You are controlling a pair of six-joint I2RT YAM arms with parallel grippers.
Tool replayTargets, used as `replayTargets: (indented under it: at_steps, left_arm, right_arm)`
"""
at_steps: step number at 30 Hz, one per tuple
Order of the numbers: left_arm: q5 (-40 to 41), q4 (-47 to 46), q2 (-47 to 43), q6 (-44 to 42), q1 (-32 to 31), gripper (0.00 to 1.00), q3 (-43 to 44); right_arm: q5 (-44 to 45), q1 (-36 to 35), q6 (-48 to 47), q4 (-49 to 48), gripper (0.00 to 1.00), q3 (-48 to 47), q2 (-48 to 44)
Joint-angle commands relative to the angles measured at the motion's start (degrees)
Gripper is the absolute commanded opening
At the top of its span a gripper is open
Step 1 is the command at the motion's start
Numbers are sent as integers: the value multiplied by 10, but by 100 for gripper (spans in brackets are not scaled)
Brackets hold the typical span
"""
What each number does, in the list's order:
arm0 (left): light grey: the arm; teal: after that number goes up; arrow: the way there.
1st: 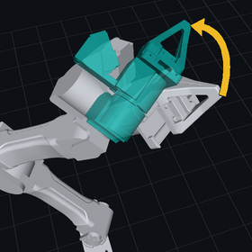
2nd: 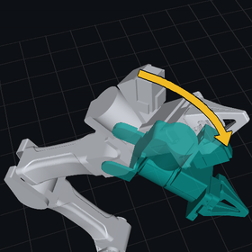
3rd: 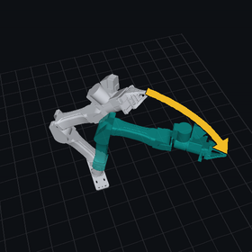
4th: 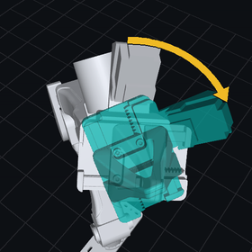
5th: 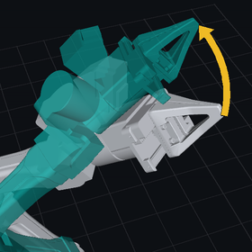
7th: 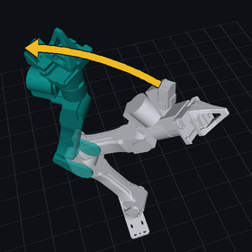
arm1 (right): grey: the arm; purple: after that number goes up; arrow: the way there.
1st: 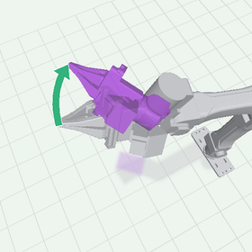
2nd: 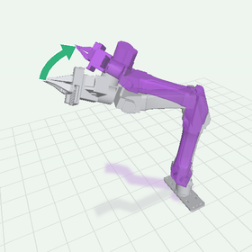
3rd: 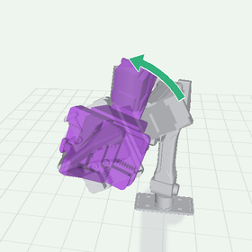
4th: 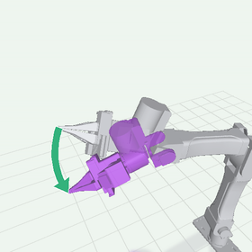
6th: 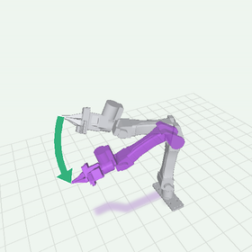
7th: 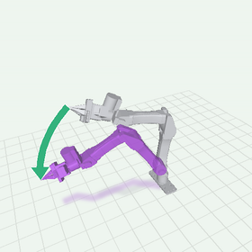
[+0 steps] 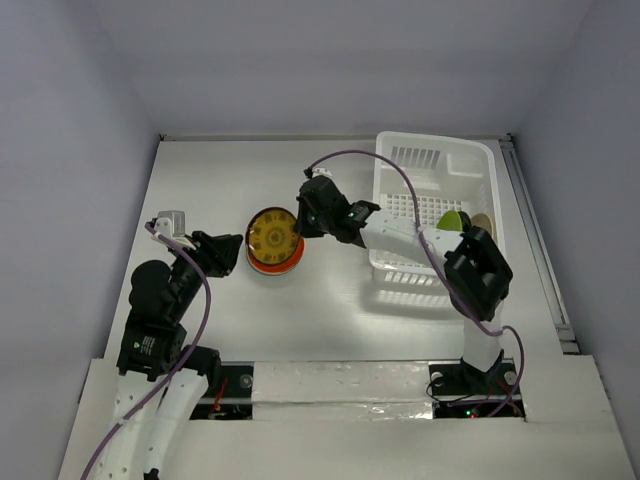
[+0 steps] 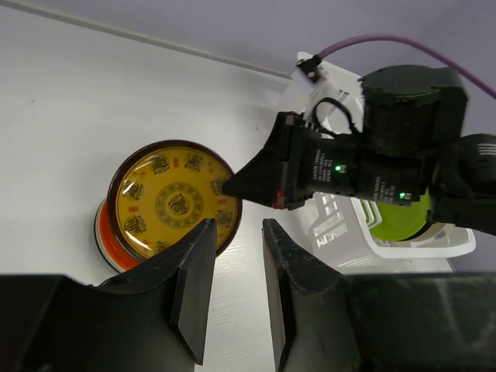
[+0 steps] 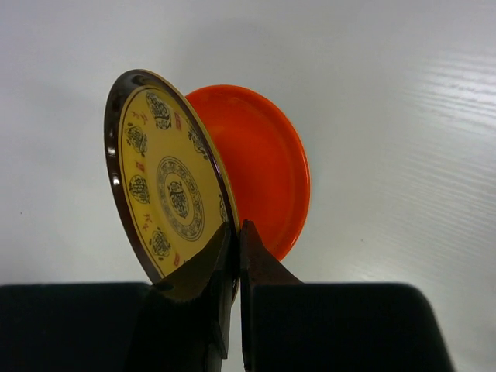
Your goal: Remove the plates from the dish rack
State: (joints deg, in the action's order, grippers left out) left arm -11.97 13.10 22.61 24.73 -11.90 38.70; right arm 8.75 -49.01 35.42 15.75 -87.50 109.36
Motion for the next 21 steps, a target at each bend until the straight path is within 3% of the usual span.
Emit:
replayTargets:
  at_steps: [1,3,6,7,10,15,17,18,19,20,21]
  left_arm:
    - [2,-19,-2,1,-1,27,6]
    - [2,-19,-1,1,-1,27,6]
    - [1,-19,0,1,-1,27,5]
    - [1,-20,0,1,-1,27,6]
    - [0,-21,1,1,-1,27,5]
    - [0,-20,-1,1,4,27,5]
    - [0,-21,-1,1,4,27,5]
    - [-1,-21,-1,1,4,27,5]
    - [-1,-21,-2,1,4,27,5]
    - [-2,-21,-3,1,4,27,5]
    - [-2,-22,-4,1,4,27,4]
  right_arm:
    - [-24,1,39,-64,10,-31,3]
    - [-23,1,43,-67,16,-20,16]
    - [-17,1,45,-60,35,-10,22]
    - [-15,1,42,-51,50,-9,22]
    - [-9,1,26,-34,73,-4,7]
    - [49,1,-3,-5,76,26,-84]
    - [113,1,-15,27,73,52,-149]
    - [141,1,-18,36,66,66,-173]
    - [191,1,-20,59,34,83,-199]
    - [215,6,-17,77,16,114,-248]
    - [238,19,-12,94,5,133,-274]
